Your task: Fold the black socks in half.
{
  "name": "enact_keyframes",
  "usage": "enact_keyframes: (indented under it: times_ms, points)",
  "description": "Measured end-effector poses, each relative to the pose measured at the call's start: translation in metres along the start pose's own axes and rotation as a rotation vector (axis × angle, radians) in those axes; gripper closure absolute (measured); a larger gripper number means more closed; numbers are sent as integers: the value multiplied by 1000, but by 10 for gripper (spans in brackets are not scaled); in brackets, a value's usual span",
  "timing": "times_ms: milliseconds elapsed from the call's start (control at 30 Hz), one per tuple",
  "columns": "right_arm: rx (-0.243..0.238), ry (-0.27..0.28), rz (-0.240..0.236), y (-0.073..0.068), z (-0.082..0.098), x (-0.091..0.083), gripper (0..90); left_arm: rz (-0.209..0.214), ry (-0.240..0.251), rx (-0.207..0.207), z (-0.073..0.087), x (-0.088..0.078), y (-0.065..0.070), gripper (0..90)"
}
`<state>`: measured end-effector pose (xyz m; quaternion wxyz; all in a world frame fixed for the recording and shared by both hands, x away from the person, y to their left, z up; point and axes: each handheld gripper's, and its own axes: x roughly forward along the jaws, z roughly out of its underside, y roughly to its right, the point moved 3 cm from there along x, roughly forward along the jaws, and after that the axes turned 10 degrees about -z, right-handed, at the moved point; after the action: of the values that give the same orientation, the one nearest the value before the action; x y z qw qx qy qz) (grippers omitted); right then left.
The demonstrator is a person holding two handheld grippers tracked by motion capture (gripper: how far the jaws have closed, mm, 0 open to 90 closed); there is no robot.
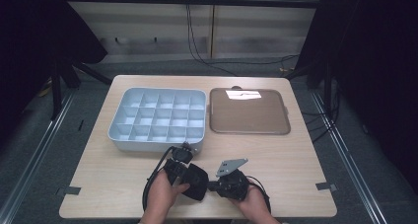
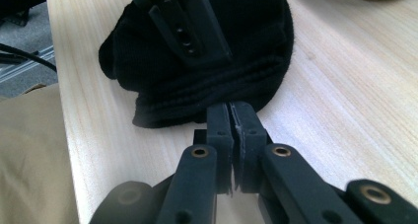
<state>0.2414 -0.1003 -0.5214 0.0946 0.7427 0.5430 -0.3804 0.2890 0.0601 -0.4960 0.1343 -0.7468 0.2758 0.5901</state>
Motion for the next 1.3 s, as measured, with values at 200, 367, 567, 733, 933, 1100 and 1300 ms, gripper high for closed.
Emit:
enact_keyframes:
  times_ms: [200, 367, 567, 733, 933, 1100, 1300]
  points:
    - [6, 2, -4, 0, 1, -1, 865, 19, -4, -3, 0, 0, 2, 411]
    - [6, 10, 2, 0, 2, -2, 860, 25, -1, 3, 0, 1, 3, 452]
    - [1, 14, 4, -1, 3, -2, 858, 31, -12, 23, -1, -1, 5, 528]
    - [-4, 14, 5, -1, 3, -2, 855, 23, -19, 20, -2, -2, 8, 572]
    - [0, 15, 1, -1, 3, -2, 854, 6, -14, 32, -3, -4, 10, 641]
    - [-1, 15, 1, -1, 3, -2, 852, 5, -18, 35, -3, -5, 10, 664]
    - [0, 16, 0, -1, 3, -2, 851, 6, -25, 51, -4, -6, 11, 691]
